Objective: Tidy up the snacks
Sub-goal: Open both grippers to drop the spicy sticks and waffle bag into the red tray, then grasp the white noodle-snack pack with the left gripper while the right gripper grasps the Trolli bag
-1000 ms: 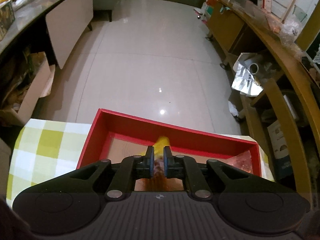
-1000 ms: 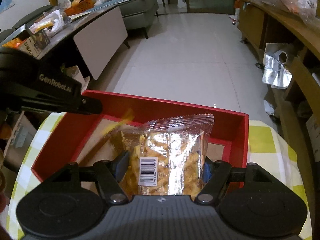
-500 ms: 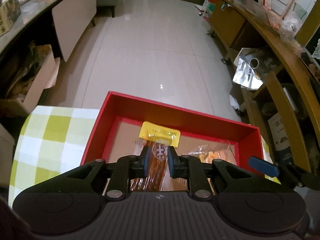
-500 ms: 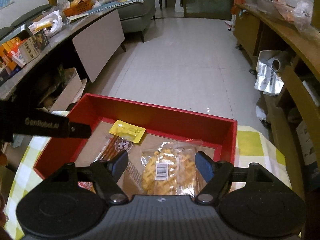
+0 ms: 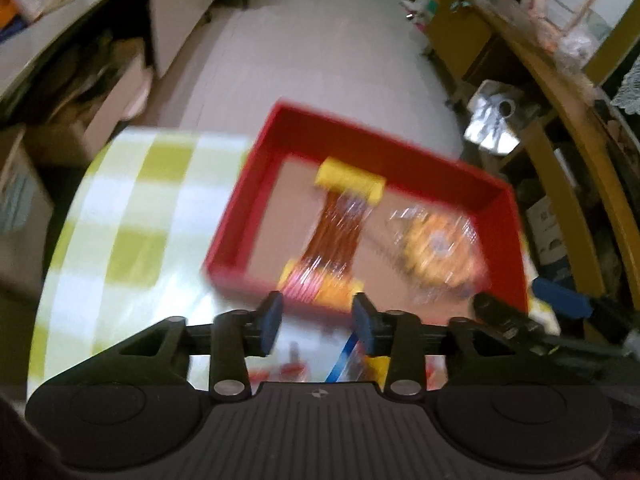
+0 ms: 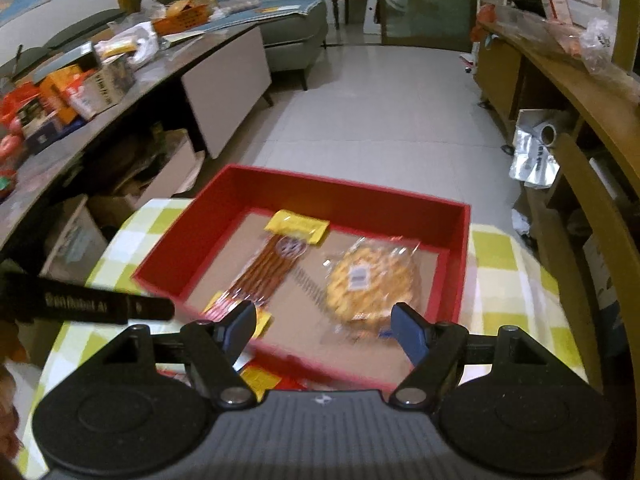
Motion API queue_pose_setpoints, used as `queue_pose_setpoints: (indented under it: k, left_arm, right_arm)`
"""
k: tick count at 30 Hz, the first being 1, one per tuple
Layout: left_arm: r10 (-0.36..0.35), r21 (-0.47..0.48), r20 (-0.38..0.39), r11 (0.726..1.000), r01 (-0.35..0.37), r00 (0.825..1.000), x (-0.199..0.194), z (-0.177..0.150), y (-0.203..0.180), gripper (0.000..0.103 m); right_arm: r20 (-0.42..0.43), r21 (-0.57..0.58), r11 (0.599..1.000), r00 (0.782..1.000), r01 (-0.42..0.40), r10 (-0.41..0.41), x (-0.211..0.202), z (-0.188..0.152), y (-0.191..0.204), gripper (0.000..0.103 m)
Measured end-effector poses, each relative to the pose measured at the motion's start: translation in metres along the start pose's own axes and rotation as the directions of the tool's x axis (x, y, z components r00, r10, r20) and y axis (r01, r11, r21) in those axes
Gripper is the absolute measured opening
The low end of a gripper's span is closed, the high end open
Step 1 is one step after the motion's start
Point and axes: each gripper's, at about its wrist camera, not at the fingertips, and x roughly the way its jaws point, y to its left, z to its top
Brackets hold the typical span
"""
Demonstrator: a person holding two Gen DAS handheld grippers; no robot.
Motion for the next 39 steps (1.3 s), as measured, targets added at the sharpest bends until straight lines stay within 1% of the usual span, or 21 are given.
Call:
queue_pose_setpoints:
  k: [1,6,7,8,10,15,18,24,27,35,37,39]
  left_arm:
    - [0.002,-0.012,-0.010,1.000,-0.002,1.000,0.000,-0.008,0.006,0.053]
    - [0.017,-0.103,-0.110,0.994,-0.028,0.994,0.007,-0.046,0.037,0.054]
    - [0.024,-0.110,-0.118,0.993,-0.037,0.993,0.007,-0.052,0.040,0.057]
    - [0.033,-0.114,-0.119,0.992,-0.046,0.992,0.007,-0.056,0.042,0.062]
    - [0.045,-0.122,-0.118,0.991,-0.060,0.992,0.005,-0.064,0.043,0.069]
    - [0.058,-0.130,-0.123,0.989,-0.074,0.991,0.003,-0.078,0.042,0.069]
    - [0.078,-0.119,-0.128,0.988,-0.094,0.989,0.004,-0.086,0.039,0.069]
    - [0.118,-0.112,-0.144,0.984,-0.135,0.982,0.009,-0.095,0.039,0.069]
    - [0.154,-0.101,-0.139,0.981,-0.169,0.978,0.010,-0.097,0.039,0.070]
    - [0.197,-0.096,-0.147,0.972,-0.212,0.969,0.024,-0.096,0.038,0.080]
    - [0.196,-0.108,-0.162,0.971,-0.215,0.967,0.030,-0.095,0.041,0.081]
    - [0.197,-0.121,-0.172,0.968,-0.219,0.965,0.035,-0.095,0.043,0.085]
  right_arm:
    - [-0.007,-0.009,1.000,1.000,-0.003,0.003,-0.002,-0.004,0.005,0.082]
    - [-0.065,-0.033,0.999,0.997,-0.035,0.032,-0.002,-0.028,0.023,0.083]
    - [-0.078,-0.031,0.999,0.996,-0.043,0.040,-0.002,-0.032,0.025,0.083]
    - [-0.090,-0.031,0.998,0.995,-0.051,0.048,-0.002,-0.035,0.028,0.083]
    - [-0.101,-0.034,0.998,0.993,-0.057,0.054,-0.004,-0.041,0.032,0.083]
    - [-0.127,-0.031,0.998,0.991,-0.052,0.047,-0.007,-0.051,0.040,0.083]
    - [-0.153,-0.035,0.999,0.988,-0.032,0.027,-0.004,-0.058,0.040,0.083]
    - [-0.185,-0.031,1.000,0.983,-0.005,-0.001,0.001,-0.068,0.040,0.083]
    - [-0.195,-0.036,0.999,0.981,-0.005,-0.002,0.003,-0.069,0.042,0.083]
    - [-0.199,-0.016,1.000,0.980,0.002,-0.005,0.009,-0.063,0.037,0.083]
    - [-0.193,-0.004,1.000,0.981,0.005,-0.006,0.009,-0.060,0.034,0.083]
    - [-0.190,0.016,1.000,0.982,0.007,-0.004,0.010,-0.056,0.028,0.083]
